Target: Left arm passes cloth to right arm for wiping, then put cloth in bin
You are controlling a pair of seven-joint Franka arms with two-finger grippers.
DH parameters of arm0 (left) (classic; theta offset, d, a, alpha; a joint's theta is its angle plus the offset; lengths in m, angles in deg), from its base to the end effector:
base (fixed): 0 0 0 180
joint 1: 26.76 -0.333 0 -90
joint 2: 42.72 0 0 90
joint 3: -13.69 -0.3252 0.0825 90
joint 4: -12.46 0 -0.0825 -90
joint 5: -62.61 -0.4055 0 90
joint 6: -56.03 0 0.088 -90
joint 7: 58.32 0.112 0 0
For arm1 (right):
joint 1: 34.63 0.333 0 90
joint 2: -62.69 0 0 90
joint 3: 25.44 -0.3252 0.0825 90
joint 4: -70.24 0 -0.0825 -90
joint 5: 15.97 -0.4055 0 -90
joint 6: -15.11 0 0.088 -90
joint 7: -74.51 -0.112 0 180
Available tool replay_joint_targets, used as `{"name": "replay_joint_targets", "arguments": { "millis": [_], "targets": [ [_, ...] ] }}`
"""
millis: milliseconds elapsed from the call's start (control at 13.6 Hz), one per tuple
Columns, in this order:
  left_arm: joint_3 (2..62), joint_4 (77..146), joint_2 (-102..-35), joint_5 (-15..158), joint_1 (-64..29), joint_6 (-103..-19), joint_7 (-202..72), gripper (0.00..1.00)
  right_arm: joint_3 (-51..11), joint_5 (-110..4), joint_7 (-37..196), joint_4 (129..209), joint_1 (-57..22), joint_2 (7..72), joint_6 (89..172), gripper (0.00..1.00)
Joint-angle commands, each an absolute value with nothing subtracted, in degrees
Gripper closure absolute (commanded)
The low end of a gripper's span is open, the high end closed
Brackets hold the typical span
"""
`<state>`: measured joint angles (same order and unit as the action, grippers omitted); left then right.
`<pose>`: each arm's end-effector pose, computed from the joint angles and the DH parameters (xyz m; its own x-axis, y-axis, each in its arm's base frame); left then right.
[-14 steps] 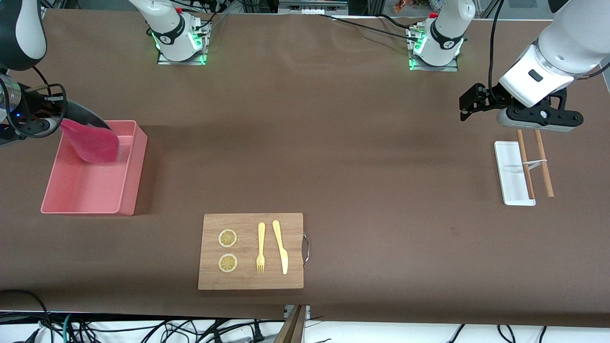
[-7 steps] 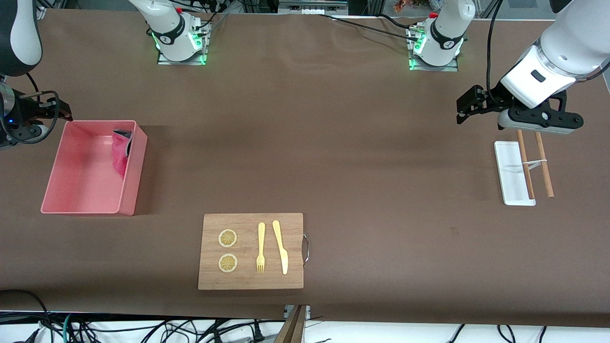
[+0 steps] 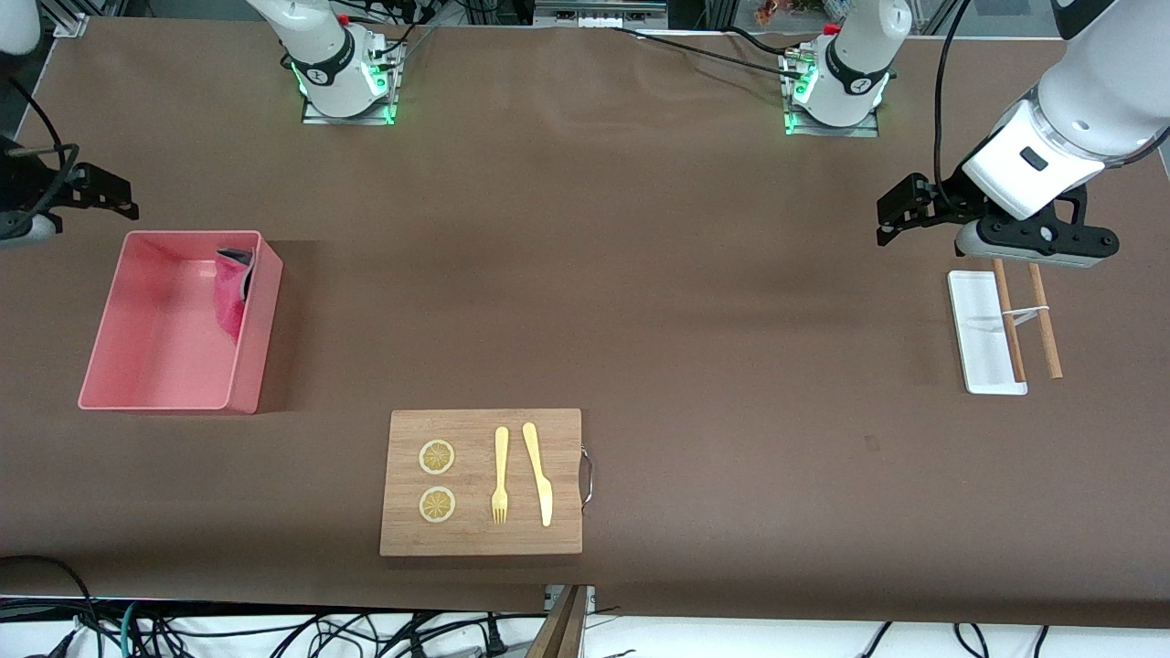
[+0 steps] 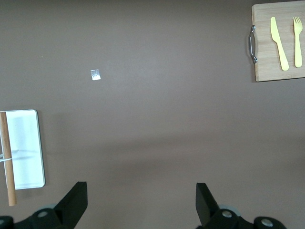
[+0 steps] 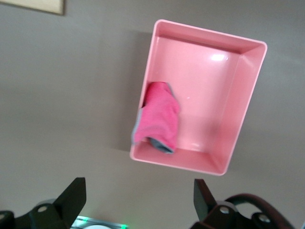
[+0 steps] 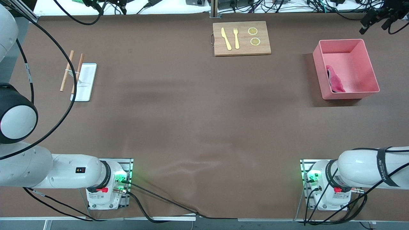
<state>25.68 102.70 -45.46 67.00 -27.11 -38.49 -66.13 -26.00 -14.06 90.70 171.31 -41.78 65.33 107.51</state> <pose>0.5846 -0.1257 0.6066 0.9980 -0.0608 0.0156 -0.0619 -0.9941 0.0893 0.5523 -0.0673 0.5633 0.9795 0.1687 -0.1102 0.1700 -0.9854 0.0028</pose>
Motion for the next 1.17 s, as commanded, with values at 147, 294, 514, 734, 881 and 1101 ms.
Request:
{"name": "replay_joint_targets", "arguments": {
  "millis": [147,294,514,734,881,1101],
  "targets": [
    [26.3,101.4,-46.3,67.9,-27.3,-38.7,-66.3,0.0,-28.2,-19.4,80.2,170.0,-42.1,70.7,101.4,0.0],
    [26.3,101.3,-46.5,68.0,-27.2,-38.9,-66.3,0.0,-28.4,-19.6,77.8,168.8,-41.9,71.0,99.6,0.0],
    [26.1,101.5,-46.4,67.4,-27.5,-38.9,-66.4,0.0,-29.3,-19.4,77.4,165.9,-41.6,70.6,96.2,0.0],
    [26.3,101.3,-46.4,67.2,-27.4,-38.9,-66.5,0.0,-29.3,-19.3,77.1,165.3,-41.6,70.4,96.2,0.0],
    [25.8,101.3,-46.5,67.3,-27.5,-38.9,-66.3,0.0,-30.1,-18.9,77.2,164.9,-41.5,70.4,96.6,0.0],
    [25.8,101.3,-46.7,67.8,-27.7,-39.0,-66.4,0.0,-30.3,-18.9,77.2,163.2,-41.0,69.5,96.2,0.0]
  ]
}}
